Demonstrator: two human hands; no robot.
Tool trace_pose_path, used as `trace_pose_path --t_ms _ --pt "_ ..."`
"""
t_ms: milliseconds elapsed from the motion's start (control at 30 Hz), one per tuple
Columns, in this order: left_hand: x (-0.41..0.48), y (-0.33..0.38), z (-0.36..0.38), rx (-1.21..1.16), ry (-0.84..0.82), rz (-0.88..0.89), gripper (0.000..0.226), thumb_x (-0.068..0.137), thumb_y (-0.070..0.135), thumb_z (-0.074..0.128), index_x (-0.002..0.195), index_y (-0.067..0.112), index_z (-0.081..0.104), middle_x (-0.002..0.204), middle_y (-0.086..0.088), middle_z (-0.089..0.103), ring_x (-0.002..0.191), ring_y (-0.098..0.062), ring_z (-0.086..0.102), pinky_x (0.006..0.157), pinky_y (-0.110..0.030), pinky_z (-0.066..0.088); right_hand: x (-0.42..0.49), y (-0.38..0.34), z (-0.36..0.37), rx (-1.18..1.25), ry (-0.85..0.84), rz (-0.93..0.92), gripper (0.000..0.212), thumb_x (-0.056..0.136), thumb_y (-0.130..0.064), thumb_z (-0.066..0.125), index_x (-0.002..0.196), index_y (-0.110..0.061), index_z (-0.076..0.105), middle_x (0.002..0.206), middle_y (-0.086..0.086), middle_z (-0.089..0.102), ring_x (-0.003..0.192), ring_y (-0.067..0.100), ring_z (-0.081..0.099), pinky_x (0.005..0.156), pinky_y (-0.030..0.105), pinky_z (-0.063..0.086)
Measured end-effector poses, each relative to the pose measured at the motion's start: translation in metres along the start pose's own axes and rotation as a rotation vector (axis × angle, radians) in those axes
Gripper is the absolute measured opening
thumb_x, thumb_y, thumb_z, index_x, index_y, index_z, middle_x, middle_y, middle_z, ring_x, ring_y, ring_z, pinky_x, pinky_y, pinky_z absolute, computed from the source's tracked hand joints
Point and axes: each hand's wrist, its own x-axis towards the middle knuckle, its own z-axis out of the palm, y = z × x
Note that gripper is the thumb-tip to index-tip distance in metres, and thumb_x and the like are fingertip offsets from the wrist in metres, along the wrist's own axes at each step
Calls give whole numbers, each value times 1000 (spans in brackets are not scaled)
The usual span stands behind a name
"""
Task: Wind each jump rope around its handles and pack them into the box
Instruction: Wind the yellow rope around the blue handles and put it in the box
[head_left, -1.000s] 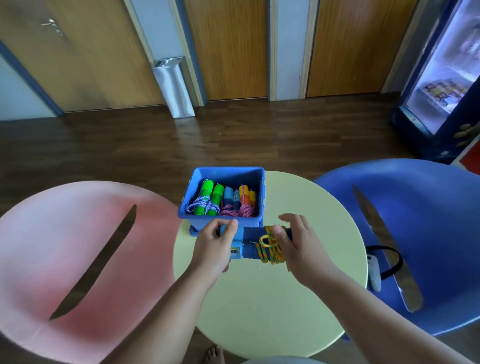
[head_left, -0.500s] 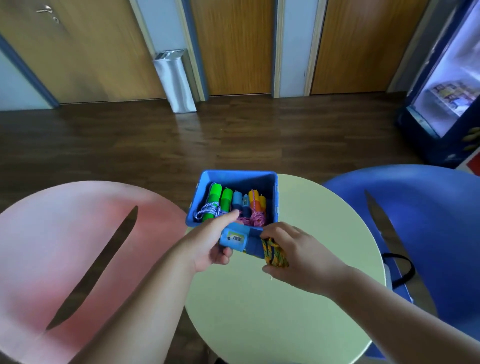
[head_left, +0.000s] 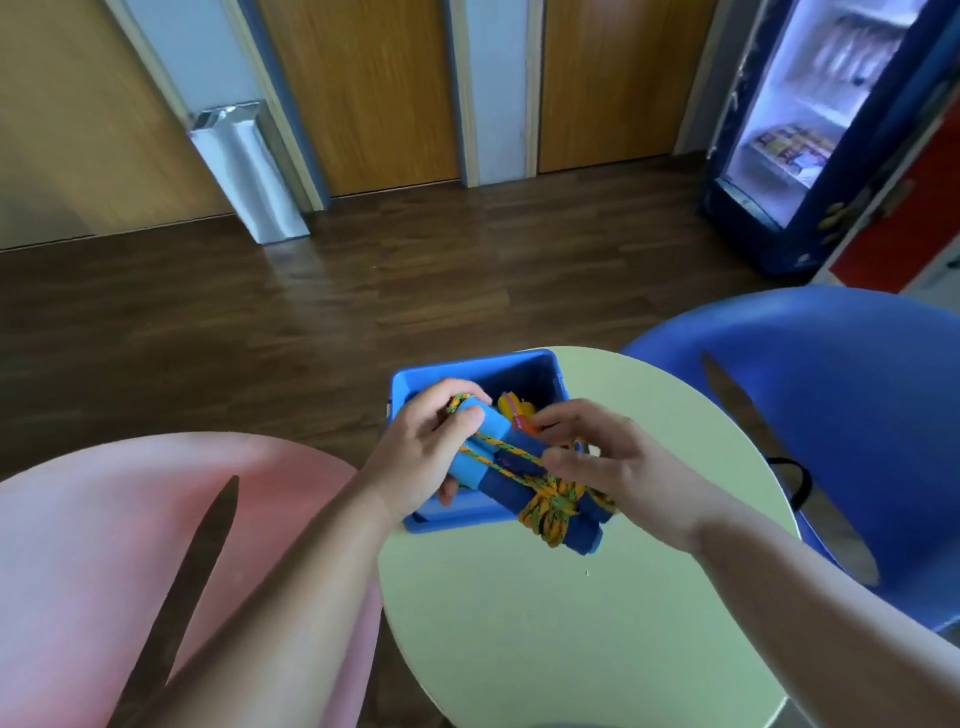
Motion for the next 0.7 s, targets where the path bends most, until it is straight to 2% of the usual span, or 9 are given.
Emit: trace_pose_path --t_ms 67,133,200,300,400,500,567,633,700 --pt "7 -9 4 -52 82 -69 10 103 25 55 101 24 65 68 1 55 40 -25 47 39 -32 41 -4 3 2 -194 188 -136 26 94 -37 71 119 -36 64 117 -12 64 101 0 62 84 29 48" --pt "10 -11 14 -217 165 -204 17 96 35 56 99 20 64 71 -9 56 40 -24 45 41 -30 39 -11 9 8 -272 242 -273 57 81 -50 80 130 -30 58 134 -8 54 121 3 56 94 23 49" --pt "7 -11 25 -358 171 -314 21 99 35 55 100 15 63 77 -13 58 41 -24 44 42 -27 38 -16 17 19 -295 268 -292 81 65 -45 94 133 -26 54 139 -5 46 128 2 51 99 14 45" --pt "-4 -9 37 -392 147 -327 18 102 34 54 104 18 63 85 -8 63 41 -25 43 42 -28 39 -14 25 29 -179 409 -158 74 61 -28 98 120 -37 55 122 -5 60 106 7 63 83 20 54" --pt "-8 -7 37 -280 149 -213 10 93 40 58 96 33 65 90 -5 64 42 -31 46 41 -30 40 -14 32 26 138 394 -54 63 70 -5 93 116 -25 55 92 -10 73 80 9 68 67 25 56" --pt "-4 -10 38 -194 157 -183 8 98 32 59 92 33 64 74 2 63 36 -29 44 40 -28 36 -15 34 25 129 360 1 58 75 -9 90 118 -22 53 86 -8 71 68 5 64 58 21 51" --pt "2 -15 39 -193 179 -231 7 96 32 60 91 30 63 63 5 59 34 -27 41 40 -28 35 -10 32 21 -50 320 51 60 76 -28 91 121 -29 53 100 -8 67 81 8 66 66 24 54" --pt "9 -19 35 -200 173 -259 9 89 37 60 89 30 64 62 -1 58 32 -26 39 40 -28 34 -5 30 10 -392 278 43 65 72 -48 88 126 -35 53 118 -14 58 104 7 59 85 24 51" --pt "17 -21 29 -185 135 -256 9 90 35 59 90 28 65 60 -6 56 32 -26 39 40 -27 34 -1 23 4 -658 235 -52 69 73 -54 83 133 -35 54 128 -17 50 116 7 49 96 24 45"
